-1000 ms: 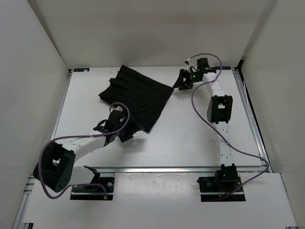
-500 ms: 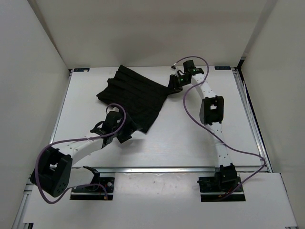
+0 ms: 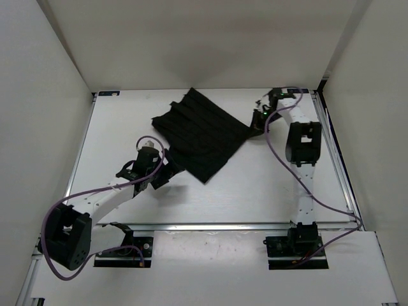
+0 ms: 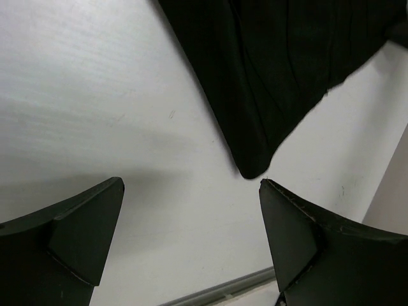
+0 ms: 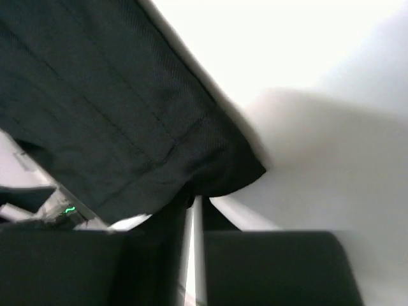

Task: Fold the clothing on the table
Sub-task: Flatten the skirt out

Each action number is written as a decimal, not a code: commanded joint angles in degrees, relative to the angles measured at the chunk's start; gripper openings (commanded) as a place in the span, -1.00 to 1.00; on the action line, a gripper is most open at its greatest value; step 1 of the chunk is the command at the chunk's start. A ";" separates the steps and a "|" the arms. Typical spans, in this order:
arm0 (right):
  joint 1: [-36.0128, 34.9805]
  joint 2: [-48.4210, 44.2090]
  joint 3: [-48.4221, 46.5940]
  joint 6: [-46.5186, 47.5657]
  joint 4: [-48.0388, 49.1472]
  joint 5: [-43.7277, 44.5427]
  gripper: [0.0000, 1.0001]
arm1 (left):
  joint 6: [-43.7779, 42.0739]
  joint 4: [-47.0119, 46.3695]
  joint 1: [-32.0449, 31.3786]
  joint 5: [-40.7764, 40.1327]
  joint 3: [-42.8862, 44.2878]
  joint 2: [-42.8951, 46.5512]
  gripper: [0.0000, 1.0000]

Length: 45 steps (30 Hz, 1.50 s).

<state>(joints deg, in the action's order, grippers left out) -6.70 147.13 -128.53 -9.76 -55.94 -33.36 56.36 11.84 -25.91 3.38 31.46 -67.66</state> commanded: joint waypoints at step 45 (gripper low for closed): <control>11.80 -35.25 50.04 15.56 15.59 -0.57 0.98 | 1.91 -13.16 -9.07 10.51 7.30 -23.49 -1.00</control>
<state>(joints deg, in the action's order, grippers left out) 5.72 112.49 -80.14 4.75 -44.77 -37.17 60.23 -5.96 -35.75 13.17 40.36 -95.26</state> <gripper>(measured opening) 0.993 0.036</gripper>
